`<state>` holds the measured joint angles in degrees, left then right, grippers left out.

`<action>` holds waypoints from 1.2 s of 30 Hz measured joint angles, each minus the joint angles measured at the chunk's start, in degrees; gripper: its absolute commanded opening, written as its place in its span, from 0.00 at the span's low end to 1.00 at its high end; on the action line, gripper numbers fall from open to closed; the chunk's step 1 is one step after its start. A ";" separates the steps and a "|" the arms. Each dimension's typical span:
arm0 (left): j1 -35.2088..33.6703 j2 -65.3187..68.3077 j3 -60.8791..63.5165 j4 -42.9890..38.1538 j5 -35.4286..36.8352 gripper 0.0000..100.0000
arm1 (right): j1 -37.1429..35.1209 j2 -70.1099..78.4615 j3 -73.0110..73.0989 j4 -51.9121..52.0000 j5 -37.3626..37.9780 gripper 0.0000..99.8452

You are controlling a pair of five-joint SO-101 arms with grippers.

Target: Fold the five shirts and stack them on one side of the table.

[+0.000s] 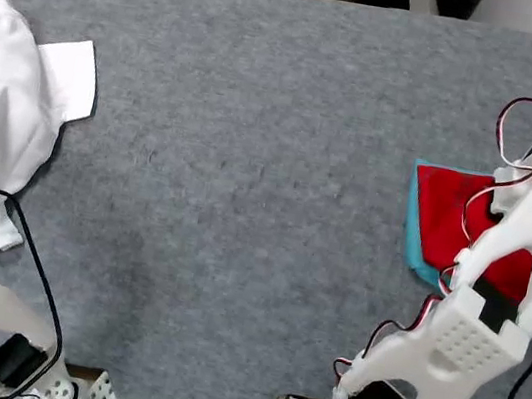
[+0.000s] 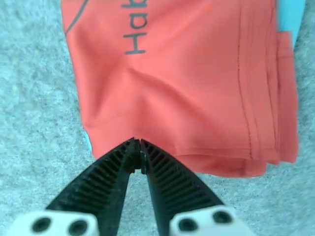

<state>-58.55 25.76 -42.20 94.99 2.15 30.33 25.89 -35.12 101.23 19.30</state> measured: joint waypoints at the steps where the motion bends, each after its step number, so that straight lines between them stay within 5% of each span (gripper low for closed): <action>1: 0.26 -0.70 -2.55 1.49 1.05 0.02 | 0.00 -0.26 0.00 0.00 0.00 0.01; 6: 2.55 -5.45 -12.13 4.66 2.46 0.12 | 0.00 -0.35 0.00 0.00 0.00 0.01; 11: 4.92 -1.67 -7.74 4.13 0.18 0.28 | 0.00 -0.35 0.00 0.00 0.00 0.01; 14: 6.15 3.43 -3.43 1.41 -1.93 0.24 | 0.00 -0.35 0.00 0.00 0.00 0.01; 20: 6.24 11.69 -2.37 -3.60 -2.29 0.01 | -0.09 -0.35 0.00 0.00 0.00 0.01; 27: 6.42 12.48 -8.53 -1.67 -0.09 0.02 | -2.90 -0.35 -0.18 0.00 0.00 0.01; 36: 6.33 12.48 -37.36 5.27 6.51 0.02 | -6.33 -0.35 -1.58 0.00 0.00 0.01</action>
<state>-52.22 38.24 -79.56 100.26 8.66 24.00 25.54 -36.70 101.23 19.30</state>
